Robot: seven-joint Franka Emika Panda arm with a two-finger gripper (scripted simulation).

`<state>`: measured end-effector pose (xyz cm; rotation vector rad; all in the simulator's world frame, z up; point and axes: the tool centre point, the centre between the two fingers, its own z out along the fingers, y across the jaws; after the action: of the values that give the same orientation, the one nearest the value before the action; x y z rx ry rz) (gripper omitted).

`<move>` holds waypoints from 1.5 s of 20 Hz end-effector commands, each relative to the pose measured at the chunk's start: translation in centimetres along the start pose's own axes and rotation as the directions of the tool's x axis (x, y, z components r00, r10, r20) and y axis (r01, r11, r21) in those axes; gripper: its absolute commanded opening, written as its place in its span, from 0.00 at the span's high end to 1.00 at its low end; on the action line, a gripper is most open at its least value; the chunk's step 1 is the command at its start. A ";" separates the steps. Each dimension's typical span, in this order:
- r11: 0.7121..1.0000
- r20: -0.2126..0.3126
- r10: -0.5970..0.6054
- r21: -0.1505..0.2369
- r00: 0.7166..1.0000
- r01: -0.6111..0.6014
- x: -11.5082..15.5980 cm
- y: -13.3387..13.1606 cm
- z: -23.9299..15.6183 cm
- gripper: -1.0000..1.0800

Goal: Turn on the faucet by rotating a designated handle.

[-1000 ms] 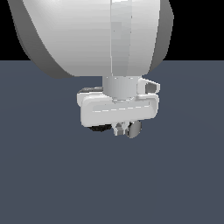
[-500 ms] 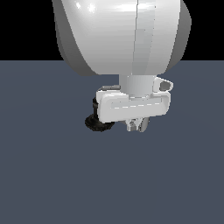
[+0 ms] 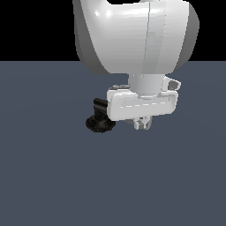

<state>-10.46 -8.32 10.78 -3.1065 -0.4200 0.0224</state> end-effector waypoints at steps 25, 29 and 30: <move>1.000 -0.010 0.003 -0.006 1.000 -0.003 7.3 6.6 -0.2 1.00; 1.000 -0.010 0.004 -0.006 1.000 -0.004 8.3 7.5 -0.3 1.00; 1.000 -0.010 0.004 -0.007 1.000 -0.005 8.5 7.8 -0.3 1.00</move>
<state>-1.21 -13.93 10.78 -3.1138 -0.3941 0.0187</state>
